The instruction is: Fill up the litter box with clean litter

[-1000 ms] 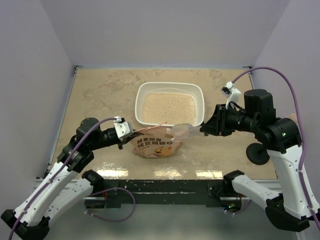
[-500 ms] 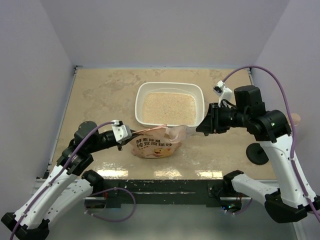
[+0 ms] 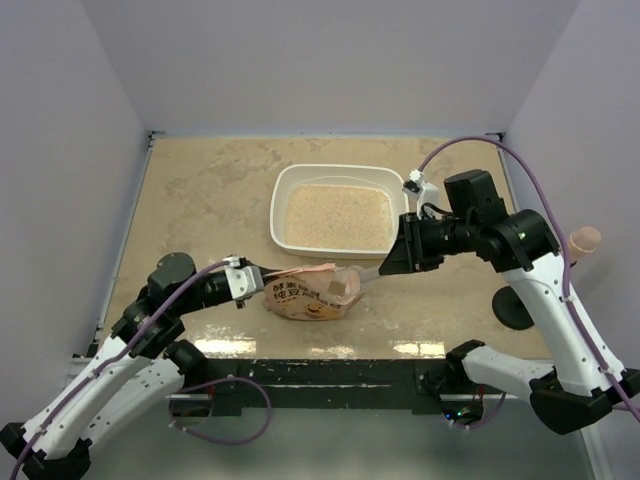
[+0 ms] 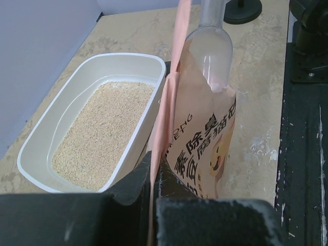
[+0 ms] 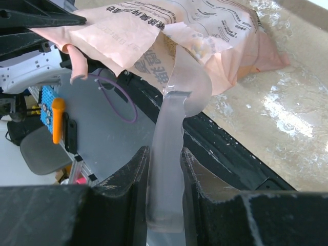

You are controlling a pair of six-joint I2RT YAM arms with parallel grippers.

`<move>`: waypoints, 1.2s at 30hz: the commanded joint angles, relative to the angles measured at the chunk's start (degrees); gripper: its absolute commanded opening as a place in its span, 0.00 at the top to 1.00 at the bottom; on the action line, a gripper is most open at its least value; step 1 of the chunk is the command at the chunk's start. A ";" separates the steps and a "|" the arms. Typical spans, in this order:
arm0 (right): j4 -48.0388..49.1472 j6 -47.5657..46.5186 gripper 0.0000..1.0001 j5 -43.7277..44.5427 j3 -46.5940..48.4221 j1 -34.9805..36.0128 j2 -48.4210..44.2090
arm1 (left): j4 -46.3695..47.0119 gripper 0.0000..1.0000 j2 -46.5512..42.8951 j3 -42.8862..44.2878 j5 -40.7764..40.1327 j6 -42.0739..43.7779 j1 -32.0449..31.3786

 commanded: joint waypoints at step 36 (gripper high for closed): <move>0.64 2.26 1.00 11.82 1.14 5.58 9.77 | -0.14 1.00 1.47 6.58 -16.37 10.28 -14.79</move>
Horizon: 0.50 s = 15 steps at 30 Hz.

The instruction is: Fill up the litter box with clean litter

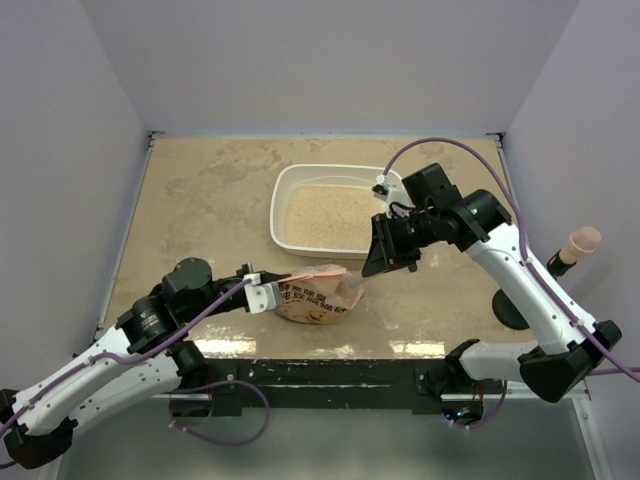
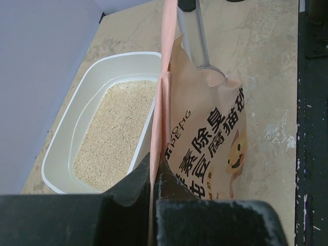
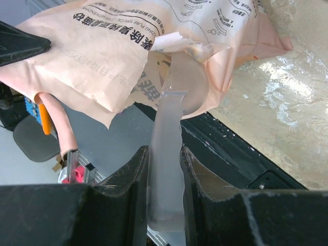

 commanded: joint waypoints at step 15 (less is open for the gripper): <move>2.88 0.99 1.00 21.73 4.34 0.49 3.30 | -0.83 1.00 -1.00 9.29 -2.89 2.84 -0.17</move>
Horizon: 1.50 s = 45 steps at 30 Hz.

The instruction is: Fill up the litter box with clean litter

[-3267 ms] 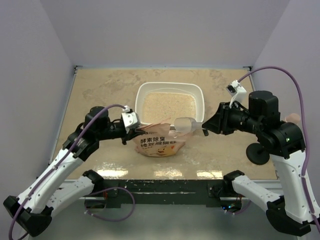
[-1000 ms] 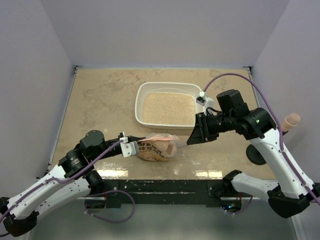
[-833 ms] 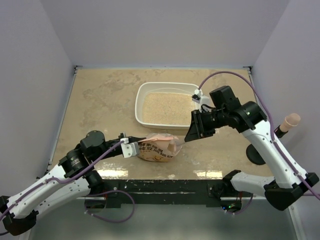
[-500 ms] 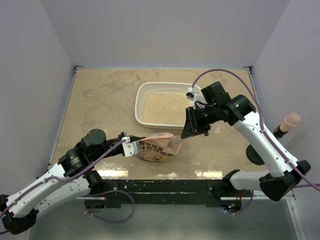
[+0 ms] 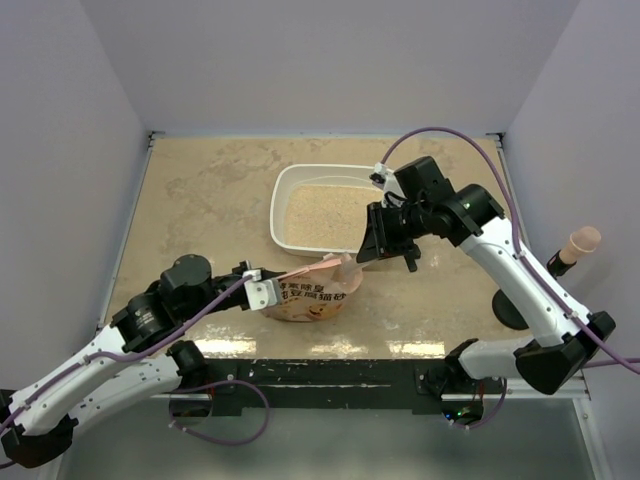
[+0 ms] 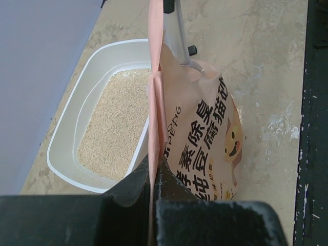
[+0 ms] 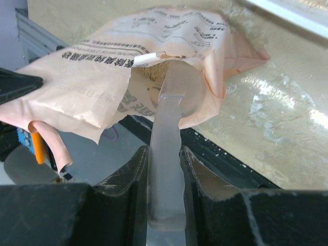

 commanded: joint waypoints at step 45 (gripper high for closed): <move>89.60 32.89 1.00 -28.88 -60.03 3.02 -6.10 | -2.25 1.00 -3.24 -5.96 -24.13 -2.85 -0.19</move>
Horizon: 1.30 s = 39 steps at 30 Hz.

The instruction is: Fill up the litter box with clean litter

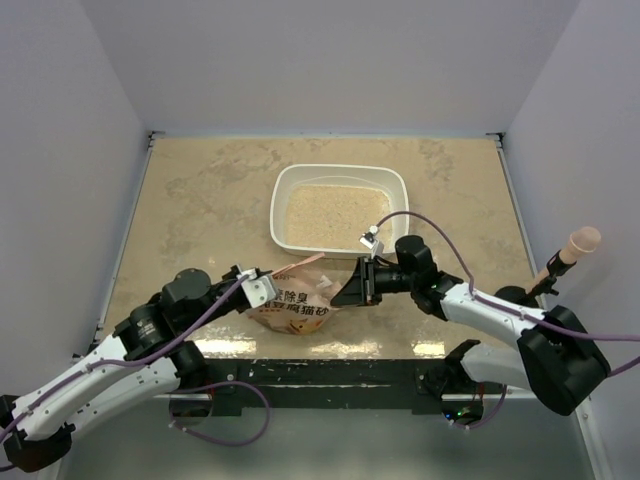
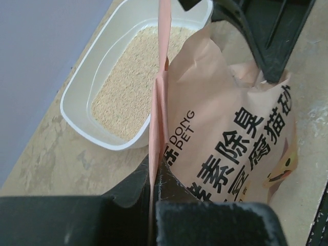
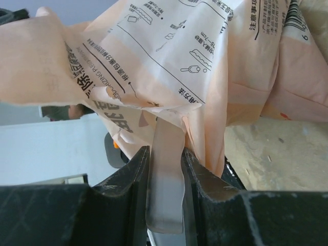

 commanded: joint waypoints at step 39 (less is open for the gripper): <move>5.05 6.11 1.00 8.78 8.59 8.00 3.63 | 0.79 1.00 0.03 -0.26 -1.26 -1.48 0.42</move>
